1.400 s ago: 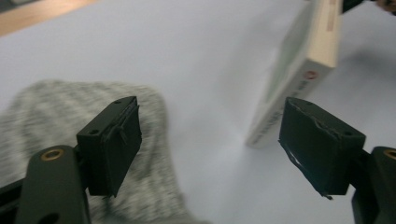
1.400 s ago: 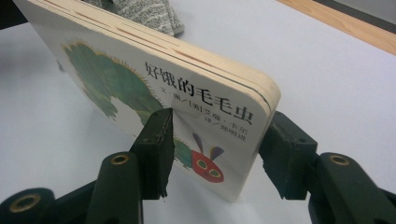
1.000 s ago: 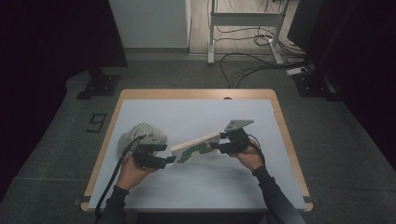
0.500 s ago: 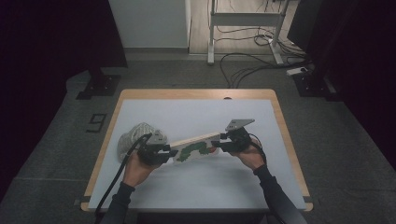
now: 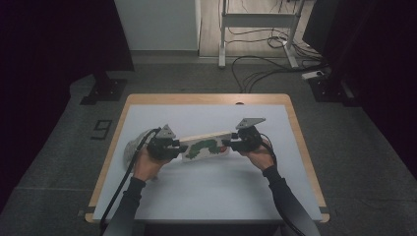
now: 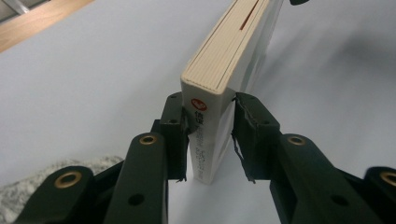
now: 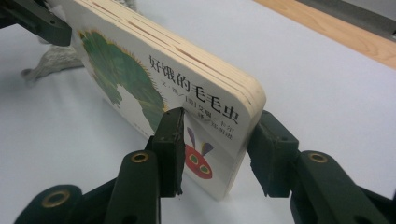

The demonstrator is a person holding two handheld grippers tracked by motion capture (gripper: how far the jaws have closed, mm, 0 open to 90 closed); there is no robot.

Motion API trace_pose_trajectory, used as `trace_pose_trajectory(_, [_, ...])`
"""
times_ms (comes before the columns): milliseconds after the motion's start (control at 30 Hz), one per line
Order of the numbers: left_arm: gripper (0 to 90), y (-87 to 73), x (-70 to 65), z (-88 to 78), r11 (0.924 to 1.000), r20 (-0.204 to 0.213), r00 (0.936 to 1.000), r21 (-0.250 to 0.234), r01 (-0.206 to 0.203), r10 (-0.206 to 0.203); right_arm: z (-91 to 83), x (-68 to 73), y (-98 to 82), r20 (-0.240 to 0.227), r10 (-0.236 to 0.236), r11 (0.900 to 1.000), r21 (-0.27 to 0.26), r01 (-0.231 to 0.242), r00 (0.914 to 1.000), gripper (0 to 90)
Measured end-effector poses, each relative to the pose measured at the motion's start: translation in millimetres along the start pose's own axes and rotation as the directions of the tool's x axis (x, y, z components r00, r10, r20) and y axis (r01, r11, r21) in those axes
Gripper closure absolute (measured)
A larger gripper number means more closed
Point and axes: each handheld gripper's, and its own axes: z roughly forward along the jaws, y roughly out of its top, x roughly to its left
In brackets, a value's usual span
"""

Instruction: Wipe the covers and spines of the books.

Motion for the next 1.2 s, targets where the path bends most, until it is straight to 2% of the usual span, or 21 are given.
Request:
trace_pose_trajectory(100, [65.4, 2.6, 3.2, 2.4, 1.0, -0.015, 0.9999, -0.002, 0.002, -0.002, 2.3, -2.7, 2.3, 0.015, -0.001, 1.0, -0.004, 0.001, 0.9999, 56.8])
trace_pose_trajectory(233, [64.1, 1.1, 5.6, 4.4, 0.9998, -0.006, 0.9998, 0.01, 0.019, -0.019, 3.6, -3.4, 2.6, 0.011, 0.0, 1.0, -0.006, 0.0, 0.9999, 57.0])
trace_pose_trajectory(433, [61.9, 2.0, -3.5, 0.8, 0.9995, -0.006, 0.9999, 0.03, 0.012, -0.012, -2.1, 1.3, -0.6, -0.005, 0.002, 1.0, 0.002, -0.002, 1.0, 55.8])
trace_pose_trajectory(800, [55.5, -3.7, -24.0, -4.6, 0.9991, 0.005, 1.0, 0.041, 0.003, -0.003, -13.0, 15.6, -9.1, -0.03, -0.035, 0.999, 0.036, 0.036, 0.9989, 50.6])
trace_pose_trajectory(900, [53.6, -6.1, -27.8, -4.9, 0.9991, 0.014, 0.9997, 0.04, 0.017, -0.018, -15.3, 19.2, -11.8, -0.026, -0.041, 0.998, 0.043, 0.042, 0.9988, 48.7])
trace_pose_trajectory(1033, [50.1, -10.1, -30.7, -4.7, 0.9985, 0.031, 0.9985, 0.03, 0.045, -0.046, -20.7, 19.8, -16.2, -0.036, -0.016, 0.999, 0.049, 0.018, 0.9992, 48.8])
trace_pose_trajectory(1200, [45.4, -14.6, -36.4, -3.5, 0.9978, 0.029, 0.9975, 0.02, 0.064, -0.064, -26.0, 20.6, -22.0, -0.044, 0.001, 0.999, 0.051, 0.001, 0.999, 46.0])
